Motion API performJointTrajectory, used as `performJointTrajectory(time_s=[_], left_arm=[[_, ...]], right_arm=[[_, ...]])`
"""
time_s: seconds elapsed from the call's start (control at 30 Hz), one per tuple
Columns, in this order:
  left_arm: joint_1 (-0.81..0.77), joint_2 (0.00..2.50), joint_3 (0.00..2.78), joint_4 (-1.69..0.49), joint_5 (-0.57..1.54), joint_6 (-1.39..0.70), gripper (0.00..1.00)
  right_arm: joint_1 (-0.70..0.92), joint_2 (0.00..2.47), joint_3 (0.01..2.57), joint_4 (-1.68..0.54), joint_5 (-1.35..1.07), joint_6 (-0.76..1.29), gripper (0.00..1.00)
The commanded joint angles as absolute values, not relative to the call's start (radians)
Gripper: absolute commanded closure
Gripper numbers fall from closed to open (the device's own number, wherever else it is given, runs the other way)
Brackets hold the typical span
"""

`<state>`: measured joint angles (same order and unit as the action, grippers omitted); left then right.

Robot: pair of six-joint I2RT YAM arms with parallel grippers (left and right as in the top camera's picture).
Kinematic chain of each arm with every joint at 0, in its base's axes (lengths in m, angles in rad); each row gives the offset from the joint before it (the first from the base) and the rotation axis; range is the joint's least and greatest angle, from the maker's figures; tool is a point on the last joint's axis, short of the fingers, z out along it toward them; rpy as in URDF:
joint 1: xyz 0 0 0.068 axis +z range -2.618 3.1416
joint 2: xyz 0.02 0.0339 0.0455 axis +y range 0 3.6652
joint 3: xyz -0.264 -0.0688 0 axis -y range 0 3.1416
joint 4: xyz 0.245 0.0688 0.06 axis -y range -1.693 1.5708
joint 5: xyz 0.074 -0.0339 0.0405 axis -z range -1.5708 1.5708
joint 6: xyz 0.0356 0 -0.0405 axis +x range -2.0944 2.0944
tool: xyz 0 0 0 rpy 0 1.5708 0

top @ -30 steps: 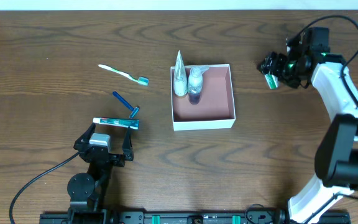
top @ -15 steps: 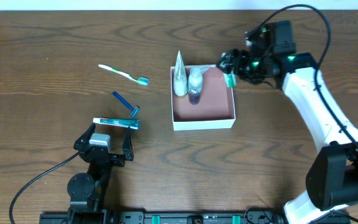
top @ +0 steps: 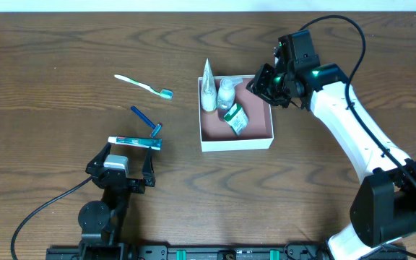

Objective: Pack container
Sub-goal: 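Carry the soap box into the white box and release it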

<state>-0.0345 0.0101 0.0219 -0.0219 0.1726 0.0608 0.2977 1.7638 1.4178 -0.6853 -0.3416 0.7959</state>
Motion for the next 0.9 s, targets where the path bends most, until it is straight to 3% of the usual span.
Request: performJointTrajectory(time_s=[0.0, 0.27, 0.6, 0.87], left_arm=[[-0.036, 0.005, 0.004, -0.056, 0.179, 0.075, 0.02], [-0.036, 0.005, 0.004, -0.056, 0.179, 0.075, 0.02], [-0.036, 0.005, 0.004, -0.056, 0.179, 0.075, 0.02], [-0.036, 0.005, 0.004, -0.056, 0.179, 0.075, 0.02]], right_arm=[[0.300, 1.745, 1.410, -0.669, -0.307, 0.829, 0.69], [0.296, 1.745, 1.410, -0.647, -0.352, 0.753, 0.67], [0.317, 1.745, 1.410, -0.771, -0.390, 0.599, 0.66], [0.353, 1.745, 1.410, -0.797, -0.425, 0.396, 0.67]])
